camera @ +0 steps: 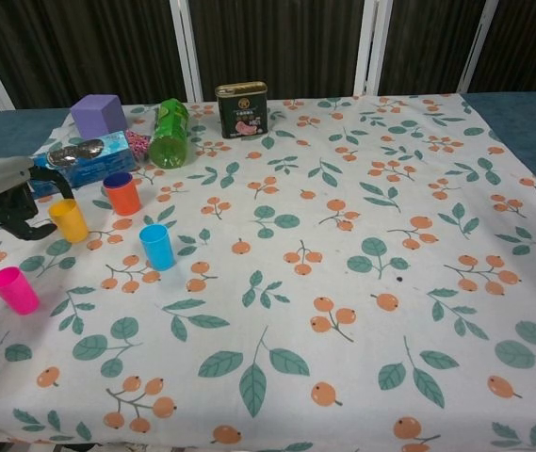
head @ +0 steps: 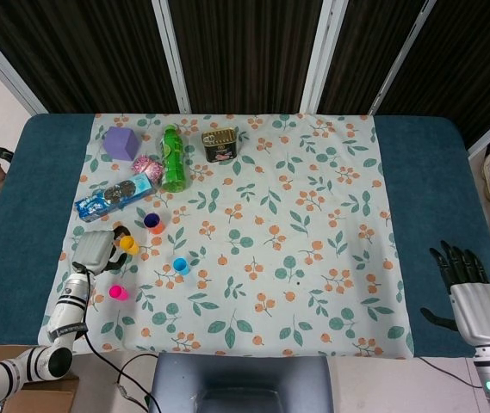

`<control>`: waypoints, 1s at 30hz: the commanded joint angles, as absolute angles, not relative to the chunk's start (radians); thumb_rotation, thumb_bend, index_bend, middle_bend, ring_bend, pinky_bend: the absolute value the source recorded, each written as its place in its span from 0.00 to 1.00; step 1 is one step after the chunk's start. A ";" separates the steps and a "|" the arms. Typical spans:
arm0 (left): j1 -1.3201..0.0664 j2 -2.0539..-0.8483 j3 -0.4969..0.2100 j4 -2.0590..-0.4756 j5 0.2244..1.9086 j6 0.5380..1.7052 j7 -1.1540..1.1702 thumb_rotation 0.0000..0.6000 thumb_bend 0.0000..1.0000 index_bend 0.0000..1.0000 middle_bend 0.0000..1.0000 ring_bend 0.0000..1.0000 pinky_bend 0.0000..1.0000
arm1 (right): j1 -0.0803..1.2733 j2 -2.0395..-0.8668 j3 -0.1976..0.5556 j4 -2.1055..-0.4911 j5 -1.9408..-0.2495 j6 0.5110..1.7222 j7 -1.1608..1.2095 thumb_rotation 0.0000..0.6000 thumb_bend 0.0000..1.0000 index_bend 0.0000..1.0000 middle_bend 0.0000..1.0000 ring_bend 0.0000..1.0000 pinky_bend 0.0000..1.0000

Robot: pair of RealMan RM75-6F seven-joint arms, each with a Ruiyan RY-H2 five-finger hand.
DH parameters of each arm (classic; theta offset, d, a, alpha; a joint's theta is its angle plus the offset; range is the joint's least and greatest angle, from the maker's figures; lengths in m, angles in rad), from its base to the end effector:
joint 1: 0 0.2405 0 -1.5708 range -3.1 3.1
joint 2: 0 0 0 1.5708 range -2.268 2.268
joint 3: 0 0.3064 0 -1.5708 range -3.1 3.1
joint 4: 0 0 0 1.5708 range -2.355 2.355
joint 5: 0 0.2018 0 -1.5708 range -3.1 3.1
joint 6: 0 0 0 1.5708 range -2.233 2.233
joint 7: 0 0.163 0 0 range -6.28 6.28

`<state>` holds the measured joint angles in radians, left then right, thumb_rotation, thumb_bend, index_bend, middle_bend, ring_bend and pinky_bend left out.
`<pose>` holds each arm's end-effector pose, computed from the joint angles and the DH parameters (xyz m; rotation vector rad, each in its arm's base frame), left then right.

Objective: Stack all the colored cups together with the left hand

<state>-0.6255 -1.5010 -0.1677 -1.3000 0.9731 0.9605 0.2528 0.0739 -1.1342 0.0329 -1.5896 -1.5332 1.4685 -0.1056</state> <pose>-0.2943 0.4013 0.0308 -1.5730 -1.0776 -0.7331 -0.3561 -0.1960 0.1778 1.4611 -0.8331 0.8103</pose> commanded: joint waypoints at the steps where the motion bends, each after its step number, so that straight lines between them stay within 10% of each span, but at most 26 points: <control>1: -0.625 -1.515 -0.166 -1.276 0.982 0.955 0.241 1.00 0.37 0.40 1.00 1.00 1.00 | 0.074 -1.134 0.033 -1.590 -1.533 1.468 -0.106 1.00 0.15 0.00 0.00 0.00 0.00; 30: -0.723 -1.530 -0.359 -1.254 0.921 0.951 0.152 1.00 0.36 0.54 1.00 1.00 1.00 | 0.076 -1.132 0.039 -1.590 -1.525 1.467 -0.095 1.00 0.15 0.00 0.00 0.00 0.00</control>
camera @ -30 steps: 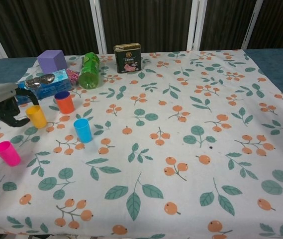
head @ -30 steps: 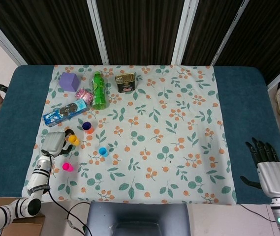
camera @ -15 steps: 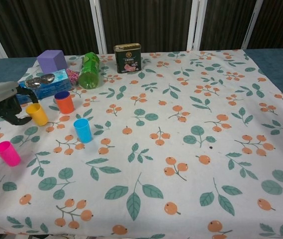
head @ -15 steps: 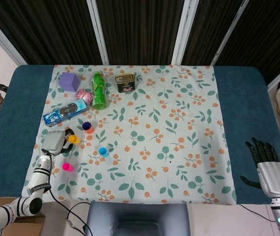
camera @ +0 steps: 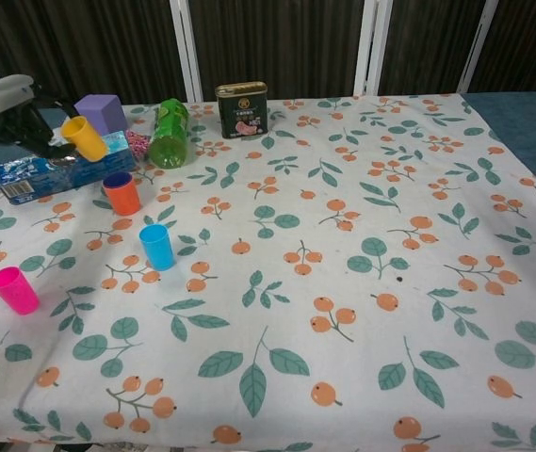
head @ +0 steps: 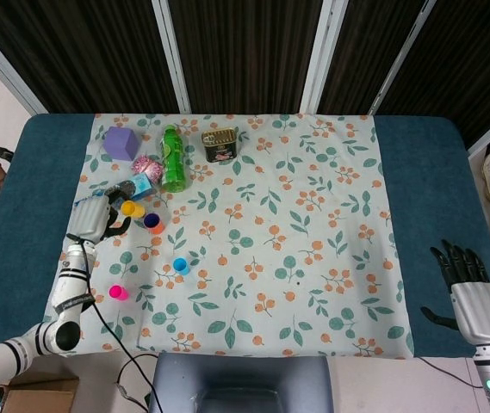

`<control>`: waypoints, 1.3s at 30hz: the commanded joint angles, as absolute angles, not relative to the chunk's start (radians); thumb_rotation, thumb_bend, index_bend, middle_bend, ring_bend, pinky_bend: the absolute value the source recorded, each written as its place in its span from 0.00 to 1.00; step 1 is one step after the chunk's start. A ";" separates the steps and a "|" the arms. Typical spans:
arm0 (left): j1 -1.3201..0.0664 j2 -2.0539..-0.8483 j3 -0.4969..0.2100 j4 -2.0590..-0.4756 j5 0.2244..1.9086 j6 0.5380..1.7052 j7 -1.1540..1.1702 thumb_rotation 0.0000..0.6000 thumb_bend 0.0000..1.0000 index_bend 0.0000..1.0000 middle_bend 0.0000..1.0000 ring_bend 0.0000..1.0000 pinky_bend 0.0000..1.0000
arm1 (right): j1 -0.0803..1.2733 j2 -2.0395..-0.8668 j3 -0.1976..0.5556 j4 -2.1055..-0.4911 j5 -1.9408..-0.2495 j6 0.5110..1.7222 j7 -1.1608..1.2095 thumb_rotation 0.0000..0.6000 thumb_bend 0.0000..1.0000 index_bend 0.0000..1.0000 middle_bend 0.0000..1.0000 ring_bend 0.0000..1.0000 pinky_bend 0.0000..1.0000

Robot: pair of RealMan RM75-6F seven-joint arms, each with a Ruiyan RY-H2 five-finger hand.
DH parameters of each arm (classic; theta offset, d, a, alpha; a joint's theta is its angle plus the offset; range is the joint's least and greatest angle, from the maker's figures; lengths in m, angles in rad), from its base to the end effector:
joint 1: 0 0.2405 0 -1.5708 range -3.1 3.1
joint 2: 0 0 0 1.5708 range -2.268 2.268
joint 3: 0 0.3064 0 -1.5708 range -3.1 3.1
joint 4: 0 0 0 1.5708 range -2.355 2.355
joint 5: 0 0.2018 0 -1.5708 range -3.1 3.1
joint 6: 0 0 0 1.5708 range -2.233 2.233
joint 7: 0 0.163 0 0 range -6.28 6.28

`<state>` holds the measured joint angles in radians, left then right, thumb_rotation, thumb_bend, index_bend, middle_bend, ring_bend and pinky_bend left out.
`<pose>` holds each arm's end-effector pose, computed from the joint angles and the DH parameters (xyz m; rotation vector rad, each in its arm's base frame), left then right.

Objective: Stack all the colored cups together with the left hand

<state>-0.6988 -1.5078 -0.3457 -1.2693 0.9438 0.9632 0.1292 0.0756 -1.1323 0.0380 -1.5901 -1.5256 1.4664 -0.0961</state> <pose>-0.2464 0.4545 0.0642 -1.3911 -1.1287 -1.0096 -0.3566 -0.1976 0.1794 1.4511 -0.8397 0.8158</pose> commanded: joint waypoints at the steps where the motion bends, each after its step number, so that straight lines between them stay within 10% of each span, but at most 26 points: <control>1: -0.731 -1.538 -0.359 -1.248 0.914 0.948 0.162 1.00 0.36 0.54 1.00 1.00 1.00 | 0.076 -1.131 0.039 -1.590 -1.524 1.467 -0.093 1.00 0.15 0.00 0.00 0.00 0.00; 22: -0.752 -1.605 -0.298 -1.178 0.893 0.919 0.225 1.00 0.36 0.52 1.00 1.00 1.00 | 0.072 -1.126 0.039 -1.590 -1.526 1.473 -0.083 1.00 0.15 0.00 0.00 0.00 0.00; 28: -0.747 -1.589 -0.291 -1.215 0.888 0.906 0.226 1.00 0.36 0.04 1.00 1.00 1.00 | 0.072 -1.127 0.038 -1.591 -1.527 1.472 -0.087 1.00 0.15 0.00 0.00 0.00 0.00; 39: -0.688 -1.455 -0.234 -1.552 1.024 0.974 0.205 1.00 0.35 0.02 1.00 1.00 1.00 | 0.075 -1.129 0.034 -1.590 -1.535 1.468 -0.091 1.00 0.15 0.00 0.00 0.00 0.00</control>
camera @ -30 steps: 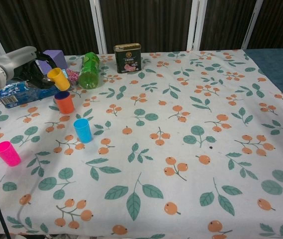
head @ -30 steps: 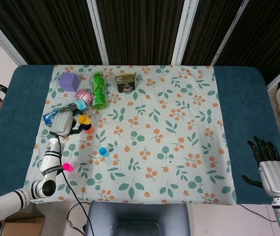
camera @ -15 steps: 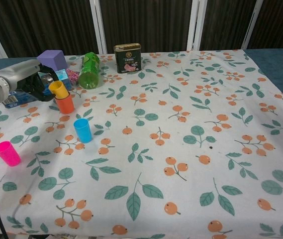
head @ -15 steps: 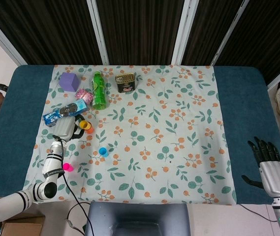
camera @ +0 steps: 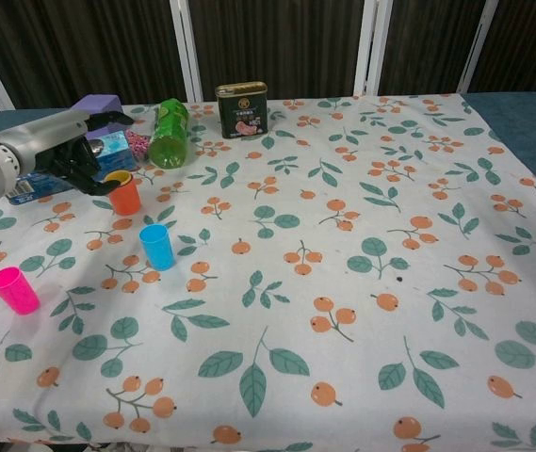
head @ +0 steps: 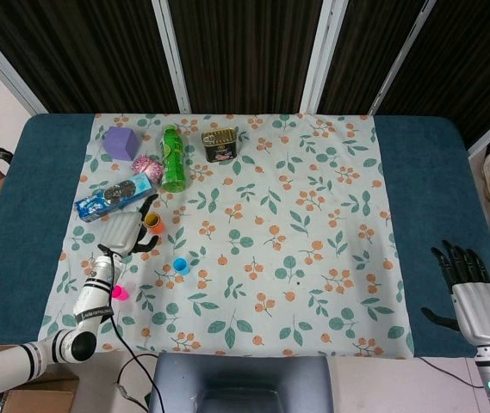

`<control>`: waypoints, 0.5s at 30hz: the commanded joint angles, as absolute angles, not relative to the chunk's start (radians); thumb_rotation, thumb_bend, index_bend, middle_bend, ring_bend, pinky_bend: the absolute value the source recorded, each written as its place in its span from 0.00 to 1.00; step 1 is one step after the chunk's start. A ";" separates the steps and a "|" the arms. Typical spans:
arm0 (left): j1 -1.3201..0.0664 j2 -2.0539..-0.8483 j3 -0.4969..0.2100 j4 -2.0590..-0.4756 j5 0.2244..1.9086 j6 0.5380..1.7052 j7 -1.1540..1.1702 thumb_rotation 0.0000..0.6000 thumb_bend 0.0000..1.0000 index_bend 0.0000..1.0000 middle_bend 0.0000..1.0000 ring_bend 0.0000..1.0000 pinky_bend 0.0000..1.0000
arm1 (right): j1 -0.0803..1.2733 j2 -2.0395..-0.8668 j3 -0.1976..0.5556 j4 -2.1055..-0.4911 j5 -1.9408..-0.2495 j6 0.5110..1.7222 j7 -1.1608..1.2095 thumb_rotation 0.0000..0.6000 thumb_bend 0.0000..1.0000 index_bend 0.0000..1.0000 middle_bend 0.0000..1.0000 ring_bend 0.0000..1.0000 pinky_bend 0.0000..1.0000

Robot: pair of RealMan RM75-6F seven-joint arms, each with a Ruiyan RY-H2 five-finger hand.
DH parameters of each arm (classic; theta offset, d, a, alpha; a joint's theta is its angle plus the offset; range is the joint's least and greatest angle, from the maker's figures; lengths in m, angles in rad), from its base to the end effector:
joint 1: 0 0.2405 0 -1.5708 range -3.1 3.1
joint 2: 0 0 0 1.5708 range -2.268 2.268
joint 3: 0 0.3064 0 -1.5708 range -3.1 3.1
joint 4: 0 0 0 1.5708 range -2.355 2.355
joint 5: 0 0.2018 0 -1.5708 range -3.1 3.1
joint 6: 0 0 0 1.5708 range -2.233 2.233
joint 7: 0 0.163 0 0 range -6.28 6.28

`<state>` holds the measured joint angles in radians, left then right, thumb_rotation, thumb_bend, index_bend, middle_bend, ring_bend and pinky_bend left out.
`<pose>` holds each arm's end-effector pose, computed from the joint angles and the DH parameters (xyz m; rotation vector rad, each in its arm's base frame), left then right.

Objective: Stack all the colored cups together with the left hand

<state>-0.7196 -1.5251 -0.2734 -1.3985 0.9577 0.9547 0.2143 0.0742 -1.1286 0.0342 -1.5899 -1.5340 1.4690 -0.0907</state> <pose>-0.2146 0.4273 0.0217 -1.5829 -1.1515 -0.9737 -0.3560 -0.1964 0.1801 1.4575 -0.8388 0.8192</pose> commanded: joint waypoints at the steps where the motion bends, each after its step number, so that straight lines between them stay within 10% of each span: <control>1: -0.683 -1.440 -0.221 -1.587 1.036 0.973 0.209 1.00 0.35 0.04 1.00 1.00 1.00 | 0.076 -1.130 0.033 -1.591 -1.536 1.466 -0.091 1.00 0.15 0.00 0.00 0.00 0.00; 15: -0.680 -1.491 -0.142 -1.671 1.030 0.999 0.321 1.00 0.35 0.13 1.00 1.00 1.00 | 0.077 -1.118 0.022 -1.591 -1.562 1.470 -0.054 1.00 0.15 0.00 0.00 0.00 0.00</control>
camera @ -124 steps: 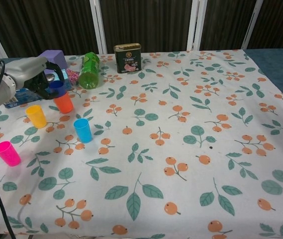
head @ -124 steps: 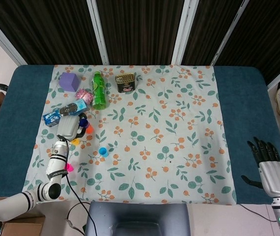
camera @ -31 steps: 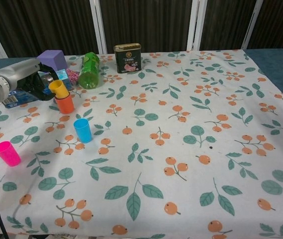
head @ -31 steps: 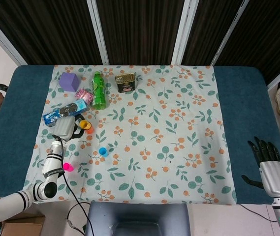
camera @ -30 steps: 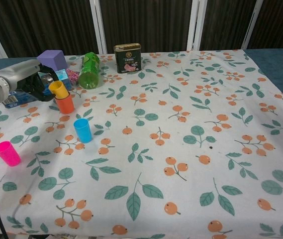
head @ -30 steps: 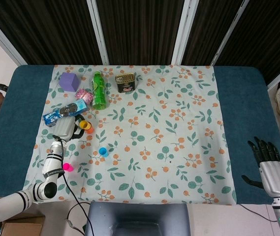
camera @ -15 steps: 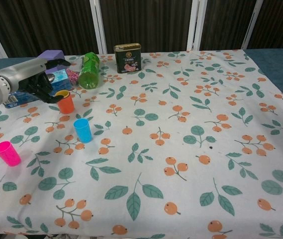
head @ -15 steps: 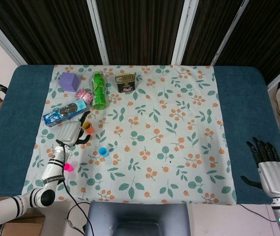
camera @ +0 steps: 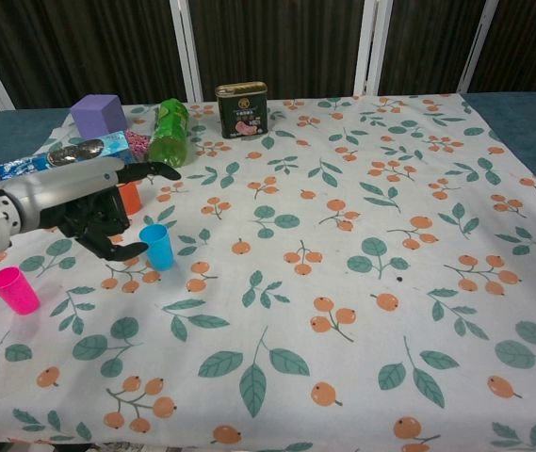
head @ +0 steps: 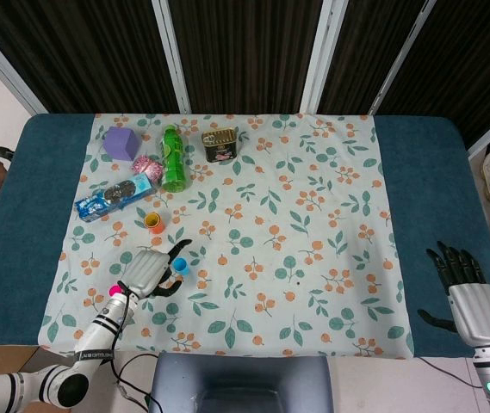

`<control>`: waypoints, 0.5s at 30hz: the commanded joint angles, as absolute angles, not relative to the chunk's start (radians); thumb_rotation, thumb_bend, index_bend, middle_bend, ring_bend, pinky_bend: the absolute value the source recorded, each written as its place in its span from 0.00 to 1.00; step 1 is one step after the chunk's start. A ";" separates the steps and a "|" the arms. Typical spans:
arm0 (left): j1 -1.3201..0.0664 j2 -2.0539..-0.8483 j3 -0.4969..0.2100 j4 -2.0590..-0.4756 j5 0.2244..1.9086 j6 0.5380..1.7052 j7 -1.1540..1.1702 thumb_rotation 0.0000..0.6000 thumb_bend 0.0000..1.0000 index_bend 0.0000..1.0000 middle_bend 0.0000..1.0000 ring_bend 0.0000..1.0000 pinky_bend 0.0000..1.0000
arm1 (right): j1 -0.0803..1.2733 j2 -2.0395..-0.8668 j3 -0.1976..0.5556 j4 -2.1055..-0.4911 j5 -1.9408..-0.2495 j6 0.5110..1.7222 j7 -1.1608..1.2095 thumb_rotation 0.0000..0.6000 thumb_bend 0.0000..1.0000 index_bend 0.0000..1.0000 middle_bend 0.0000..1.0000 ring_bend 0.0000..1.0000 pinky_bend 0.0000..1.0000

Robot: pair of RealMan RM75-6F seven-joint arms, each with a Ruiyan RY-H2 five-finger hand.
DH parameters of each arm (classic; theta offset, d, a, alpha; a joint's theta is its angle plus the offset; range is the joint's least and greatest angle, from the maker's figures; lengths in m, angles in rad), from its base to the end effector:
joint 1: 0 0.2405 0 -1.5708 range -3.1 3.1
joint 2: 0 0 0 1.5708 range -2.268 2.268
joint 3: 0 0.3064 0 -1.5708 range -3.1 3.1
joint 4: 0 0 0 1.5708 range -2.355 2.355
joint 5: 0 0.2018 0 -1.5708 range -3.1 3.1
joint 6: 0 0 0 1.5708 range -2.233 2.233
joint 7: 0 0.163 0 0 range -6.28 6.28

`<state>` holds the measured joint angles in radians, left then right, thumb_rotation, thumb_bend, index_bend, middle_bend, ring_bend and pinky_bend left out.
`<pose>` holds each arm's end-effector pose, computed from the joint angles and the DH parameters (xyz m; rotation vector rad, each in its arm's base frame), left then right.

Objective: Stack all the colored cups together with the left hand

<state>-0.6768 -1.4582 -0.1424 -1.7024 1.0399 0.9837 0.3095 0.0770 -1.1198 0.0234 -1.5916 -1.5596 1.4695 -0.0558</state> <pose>-0.1858 0.3522 0.0011 -1.8392 -1.1868 -0.9481 -0.3528 -0.1949 0.1799 1.4777 -0.8552 0.8479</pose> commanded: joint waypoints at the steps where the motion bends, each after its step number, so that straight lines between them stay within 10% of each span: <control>1: -0.681 -1.506 -0.142 -1.654 1.027 1.005 0.327 1.00 0.35 0.16 1.00 1.00 1.00 | 0.077 -1.118 0.022 -1.590 -1.563 1.470 -0.053 1.00 0.15 0.00 0.00 0.00 0.00; 15: -0.691 -1.609 -0.143 -1.494 1.004 1.011 0.353 1.00 0.35 0.36 1.00 1.00 1.00 | 0.078 -1.117 0.024 -1.588 -1.557 1.468 -0.055 1.00 0.15 0.00 0.00 0.00 0.00</control>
<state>-0.6916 -1.6063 -0.1416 -1.4997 1.0052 1.0128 0.3563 0.0771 -1.1168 0.0240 -1.5881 -1.5572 1.4687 -0.0542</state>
